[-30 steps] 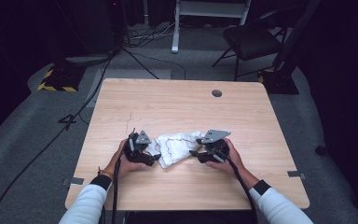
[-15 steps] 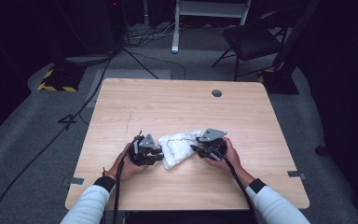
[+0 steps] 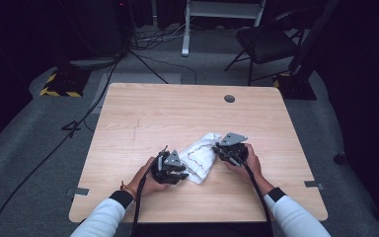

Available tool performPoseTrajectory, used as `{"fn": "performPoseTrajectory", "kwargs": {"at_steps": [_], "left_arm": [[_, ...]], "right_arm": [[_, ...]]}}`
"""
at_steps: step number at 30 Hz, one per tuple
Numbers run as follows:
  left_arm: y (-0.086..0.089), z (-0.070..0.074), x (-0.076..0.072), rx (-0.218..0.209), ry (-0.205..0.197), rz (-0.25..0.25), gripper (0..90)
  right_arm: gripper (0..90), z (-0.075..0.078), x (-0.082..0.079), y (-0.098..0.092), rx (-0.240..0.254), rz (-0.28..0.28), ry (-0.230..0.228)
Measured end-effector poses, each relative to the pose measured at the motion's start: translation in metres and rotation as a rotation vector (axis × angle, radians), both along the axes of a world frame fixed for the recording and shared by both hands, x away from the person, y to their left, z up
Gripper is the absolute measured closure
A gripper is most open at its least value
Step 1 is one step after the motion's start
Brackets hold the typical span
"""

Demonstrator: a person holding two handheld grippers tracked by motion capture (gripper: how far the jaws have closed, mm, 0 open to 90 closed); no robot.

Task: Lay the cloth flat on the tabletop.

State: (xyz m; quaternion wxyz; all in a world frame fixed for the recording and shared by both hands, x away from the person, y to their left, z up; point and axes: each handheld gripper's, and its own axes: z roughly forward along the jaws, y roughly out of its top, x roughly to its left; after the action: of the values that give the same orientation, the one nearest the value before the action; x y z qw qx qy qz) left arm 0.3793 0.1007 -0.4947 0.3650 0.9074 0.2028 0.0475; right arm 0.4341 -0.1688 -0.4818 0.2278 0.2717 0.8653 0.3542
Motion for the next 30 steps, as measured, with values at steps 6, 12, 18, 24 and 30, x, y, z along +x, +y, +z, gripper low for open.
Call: {"fn": "performPoseTrajectory", "kwargs": {"at_steps": [6, 12, 18, 24, 30], "left_arm": [[0.007, 0.004, -0.005, -0.001, 0.012, 0.001, 57.3], [0.017, 0.013, -0.008, -0.034, -0.01, 0.023, 51.4], [0.026, 0.016, 0.002, -0.027, -0.029, 0.115, 51.3], [0.021, 0.007, 0.015, 0.012, -0.004, 0.108, 56.5], [0.019, 0.002, 0.021, 0.023, 0.003, 0.095, 68.6]], "right_arm": [[61.0, 0.01, -0.004, -0.007, 0.032, -0.009, -0.012], [56.7, 0.027, -0.014, -0.007, 0.089, 0.01, -0.05], [57.4, 0.033, -0.027, 0.01, 0.102, 0.082, -0.046], [56.1, 0.023, -0.041, 0.044, 0.062, 0.194, -0.014], [51.4, 0.011, -0.049, 0.068, 0.004, 0.267, 0.018]]}}
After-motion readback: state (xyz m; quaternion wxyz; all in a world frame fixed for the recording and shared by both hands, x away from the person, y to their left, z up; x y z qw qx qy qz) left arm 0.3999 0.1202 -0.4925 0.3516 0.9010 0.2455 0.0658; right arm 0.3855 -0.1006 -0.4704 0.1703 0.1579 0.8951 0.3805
